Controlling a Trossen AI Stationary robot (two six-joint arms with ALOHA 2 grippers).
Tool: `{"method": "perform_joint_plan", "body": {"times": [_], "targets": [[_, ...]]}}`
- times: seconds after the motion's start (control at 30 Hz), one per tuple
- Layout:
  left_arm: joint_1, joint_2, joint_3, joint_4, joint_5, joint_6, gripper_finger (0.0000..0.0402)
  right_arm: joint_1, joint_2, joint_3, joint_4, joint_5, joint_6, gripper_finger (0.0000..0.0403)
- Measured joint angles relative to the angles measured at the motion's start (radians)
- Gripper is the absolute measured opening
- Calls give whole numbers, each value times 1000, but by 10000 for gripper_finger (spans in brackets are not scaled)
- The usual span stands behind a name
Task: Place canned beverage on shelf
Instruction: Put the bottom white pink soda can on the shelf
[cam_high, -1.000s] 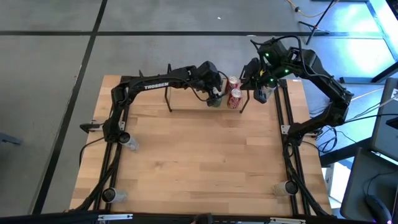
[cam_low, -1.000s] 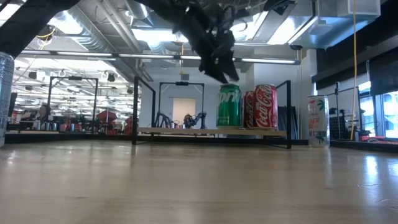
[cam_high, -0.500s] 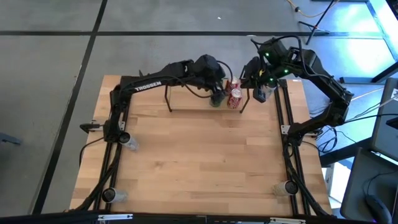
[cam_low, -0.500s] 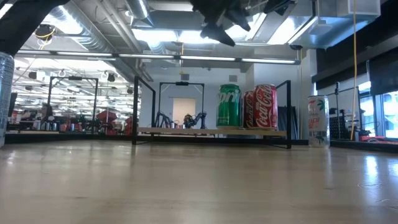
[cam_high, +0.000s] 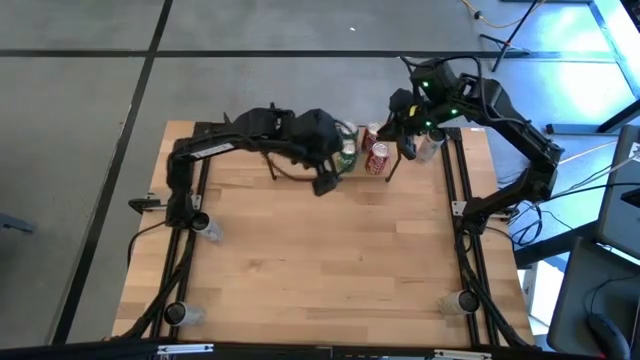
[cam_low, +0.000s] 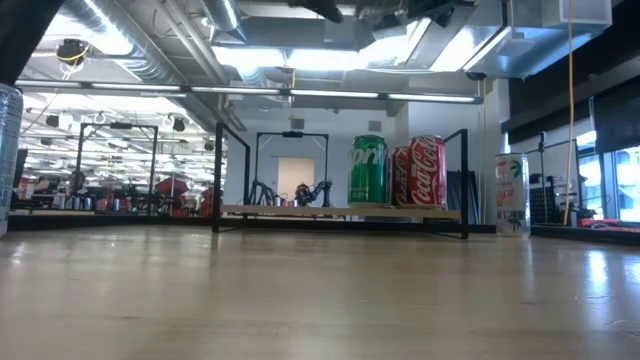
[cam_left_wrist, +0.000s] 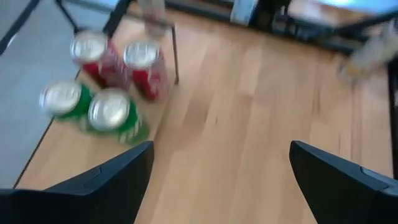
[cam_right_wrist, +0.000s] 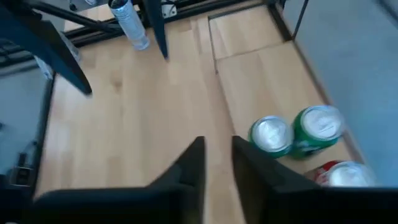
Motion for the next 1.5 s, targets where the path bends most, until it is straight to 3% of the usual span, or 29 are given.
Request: {"method": "perform_joint_plan", "body": {"times": [0.3, 0.47, 0.67, 0.9, 1.1, 1.3, 1.5], "targets": [[-180, -144, -96, -209, -159, -125, 361, 134, 71, 0, 156, -13, 158, 285], [-333, -308, -258, -216, -242, -310, 361, 267, 104, 0, 313, 37, 222, 343], [-473, -494, -532, -223, -269, -573, 361, 422, 150, 0, 386, 133, 298, 350], [-517, -717, -801, -266, -209, -790, 361, 547, 206, 0, 370, 216, 321, 334], [-517, -838, -934, -254, -170, -823, 361, 582, 240, 0, 356, 216, 330, 329], [-517, -856, -1008, -318, -155, -795, 361, 608, 243, 0, 304, 230, 358, 328], [-517, -858, -1107, -317, -52, -752, 361, 609, 243, 0, 295, 239, 359, 328]]}}
